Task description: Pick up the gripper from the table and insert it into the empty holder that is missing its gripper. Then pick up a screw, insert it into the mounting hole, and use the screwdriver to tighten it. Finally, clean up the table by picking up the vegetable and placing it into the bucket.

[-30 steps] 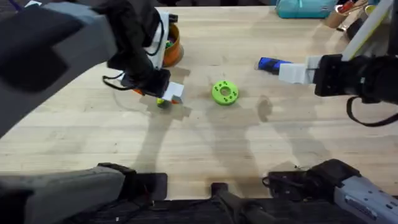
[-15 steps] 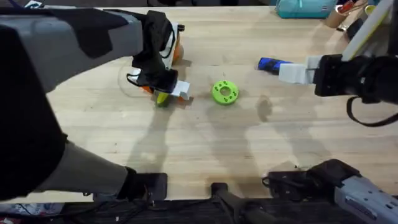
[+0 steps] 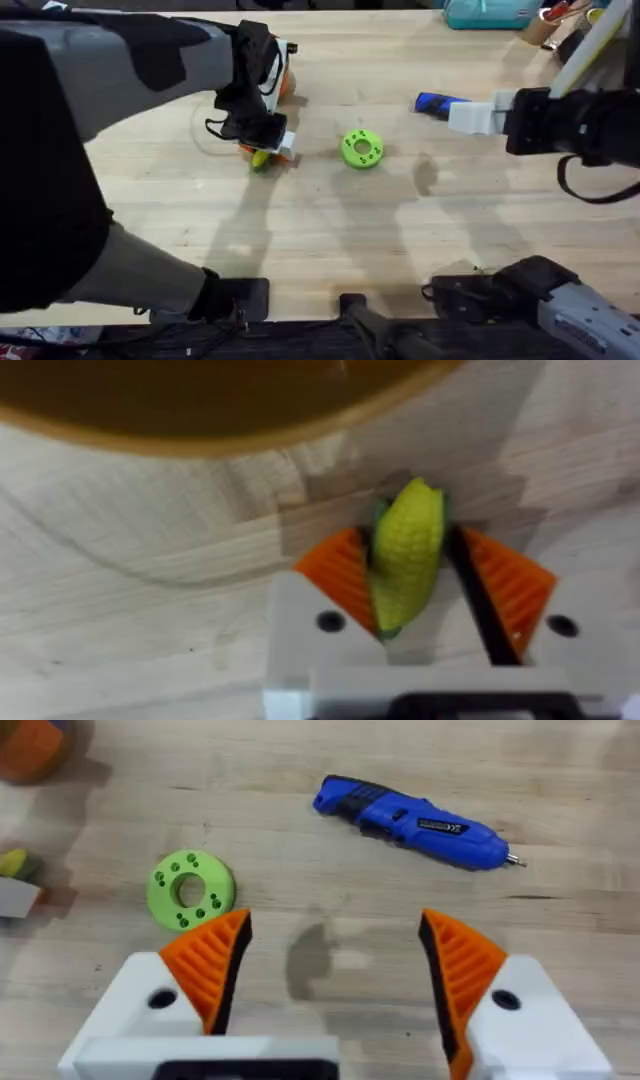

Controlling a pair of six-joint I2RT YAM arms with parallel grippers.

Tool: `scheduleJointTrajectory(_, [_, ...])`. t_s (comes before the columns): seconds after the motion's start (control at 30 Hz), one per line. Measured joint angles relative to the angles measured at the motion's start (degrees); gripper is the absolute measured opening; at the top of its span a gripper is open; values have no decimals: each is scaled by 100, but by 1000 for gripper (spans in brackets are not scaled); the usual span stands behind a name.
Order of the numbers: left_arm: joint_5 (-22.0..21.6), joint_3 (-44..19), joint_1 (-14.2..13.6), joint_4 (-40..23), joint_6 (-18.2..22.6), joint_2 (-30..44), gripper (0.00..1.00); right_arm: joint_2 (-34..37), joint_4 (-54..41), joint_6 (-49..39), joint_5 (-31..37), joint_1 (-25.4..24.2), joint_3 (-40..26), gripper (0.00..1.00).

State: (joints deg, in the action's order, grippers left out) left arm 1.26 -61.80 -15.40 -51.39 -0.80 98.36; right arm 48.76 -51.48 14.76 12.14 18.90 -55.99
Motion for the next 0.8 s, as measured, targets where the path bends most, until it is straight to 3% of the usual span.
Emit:
scheduleJointTrajectory(0.1, [-11, -3, 0, 1, 4, -1, 332, 0, 0, -1, 0, 0, 0, 995])
scheduleJointTrajectory(0.27, [-47, -9, 0, 23, 11, -6, 166, 1, 1, -1, 0, 0, 0, 995])
scheduleJointTrajectory(0.47, [-48, -13, 0, 24, 9, -6, 163, 0, 1, -1, 0, 0, 0, 995])
scheduleJointTrajectory(0.57, [-47, -19, 0, 43, 9, -6, 34, 1, 2, -1, 0, 0, 0, 995])
scheduleJointTrajectory(0.8, [-48, -20, 0, 41, -114, -6, 33, 1, 4, -2, 0, 0, 0, 995])
